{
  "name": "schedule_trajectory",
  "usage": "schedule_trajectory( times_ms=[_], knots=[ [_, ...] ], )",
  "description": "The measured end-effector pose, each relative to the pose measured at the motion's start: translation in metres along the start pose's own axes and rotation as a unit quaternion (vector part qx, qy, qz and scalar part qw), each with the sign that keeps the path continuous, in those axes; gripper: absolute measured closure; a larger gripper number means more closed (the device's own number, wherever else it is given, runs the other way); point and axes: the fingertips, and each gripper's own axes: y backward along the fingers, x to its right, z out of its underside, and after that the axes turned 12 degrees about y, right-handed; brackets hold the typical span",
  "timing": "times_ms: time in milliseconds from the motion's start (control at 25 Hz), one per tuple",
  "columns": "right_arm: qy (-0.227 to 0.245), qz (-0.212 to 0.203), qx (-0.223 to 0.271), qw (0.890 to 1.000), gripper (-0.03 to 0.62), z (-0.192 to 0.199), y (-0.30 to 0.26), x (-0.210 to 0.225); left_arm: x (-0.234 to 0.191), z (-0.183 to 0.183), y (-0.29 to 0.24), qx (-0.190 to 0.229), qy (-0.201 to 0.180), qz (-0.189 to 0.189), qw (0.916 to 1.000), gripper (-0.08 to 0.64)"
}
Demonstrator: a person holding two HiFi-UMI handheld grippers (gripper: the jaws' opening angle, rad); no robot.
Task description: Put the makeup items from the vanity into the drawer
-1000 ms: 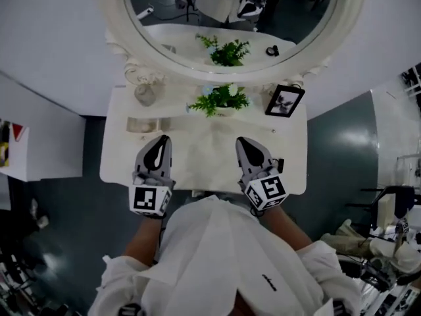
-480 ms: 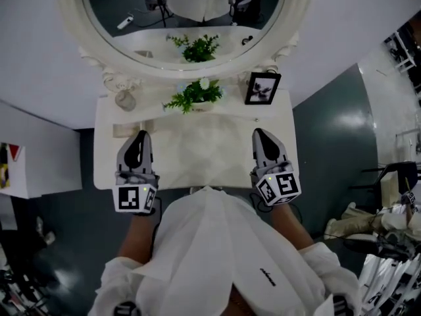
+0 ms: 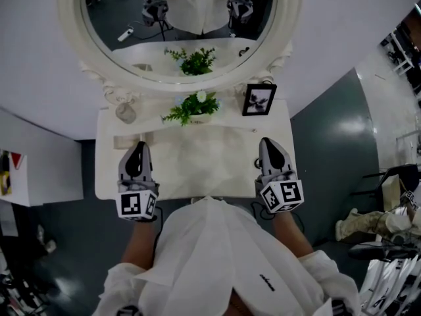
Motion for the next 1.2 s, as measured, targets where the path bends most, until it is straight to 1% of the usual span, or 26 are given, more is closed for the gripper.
schedule_trajectory(
  times_ms=[120,240,480,800,1040,1200],
  knots=[
    [-0.008,0.006,-0.006,1.000,0.575,0.002,-0.001,0.004,-0.001,-0.001,-0.001,0.000,-0.007,0.001,1.0000,0.520],
    [-0.020,0.005,-0.008,1.000,0.575,0.003,0.000,0.003,-0.002,0.001,0.001,-0.002,-0.001,-0.002,1.0000,0.520],
    [-0.006,-0.005,-0.004,1.000,0.575,-0.003,0.000,-0.002,0.002,0.002,0.003,-0.005,0.000,-0.002,1.0000,0.520],
    [-0.007,-0.018,-0.005,1.000,0.575,-0.001,-0.002,-0.010,0.001,0.004,0.005,-0.007,0.004,-0.002,1.0000,0.520],
    [-0.003,-0.019,-0.007,1.000,0.575,-0.001,-0.003,-0.010,-0.001,0.006,0.004,-0.010,-0.001,-0.002,0.9999,0.520],
    [-0.001,-0.023,-0.006,1.000,0.575,-0.002,-0.006,-0.011,-0.002,0.005,0.001,-0.011,0.003,-0.003,0.9999,0.520]
  ],
)
